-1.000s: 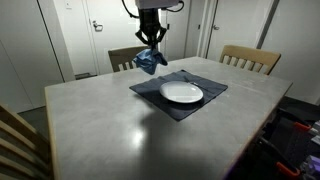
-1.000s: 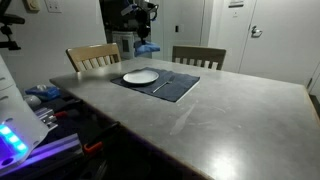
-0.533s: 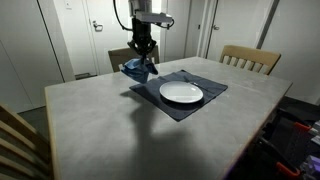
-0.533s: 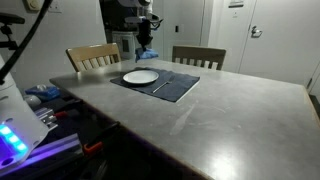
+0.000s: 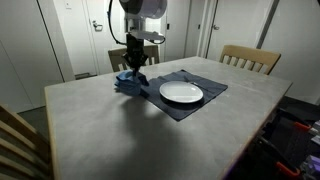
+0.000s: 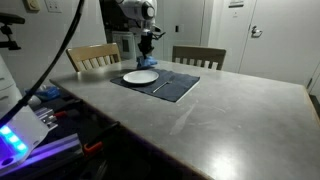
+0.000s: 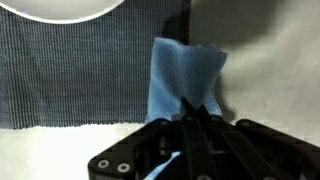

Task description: Use the blue towel to wipe the white plate

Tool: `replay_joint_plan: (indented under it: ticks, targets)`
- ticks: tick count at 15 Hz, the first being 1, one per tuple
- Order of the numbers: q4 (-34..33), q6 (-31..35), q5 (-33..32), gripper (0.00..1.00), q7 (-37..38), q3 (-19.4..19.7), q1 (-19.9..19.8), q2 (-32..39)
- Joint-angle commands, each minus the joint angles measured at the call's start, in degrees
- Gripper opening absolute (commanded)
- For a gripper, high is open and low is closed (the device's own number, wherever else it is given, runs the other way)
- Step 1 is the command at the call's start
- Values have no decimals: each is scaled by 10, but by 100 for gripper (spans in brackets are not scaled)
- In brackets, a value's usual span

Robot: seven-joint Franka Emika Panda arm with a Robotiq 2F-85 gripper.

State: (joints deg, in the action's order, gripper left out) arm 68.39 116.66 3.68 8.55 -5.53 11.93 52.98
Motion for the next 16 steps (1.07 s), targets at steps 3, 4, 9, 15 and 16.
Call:
replay_joint_plan:
  ticks: [3,4,9,15,16]
  targets:
    - [-57,-18,32,1,-11,-14,-17,58]
    - [-60,-21,33,1,-6,-11,-16,64]
    - [-69,-53,22,1,10,2,-11,81]
    - [-23,-69,18,53,-15,-1,-16,22]
    - [-17,-68,16,60,-19,-1,-16,11]
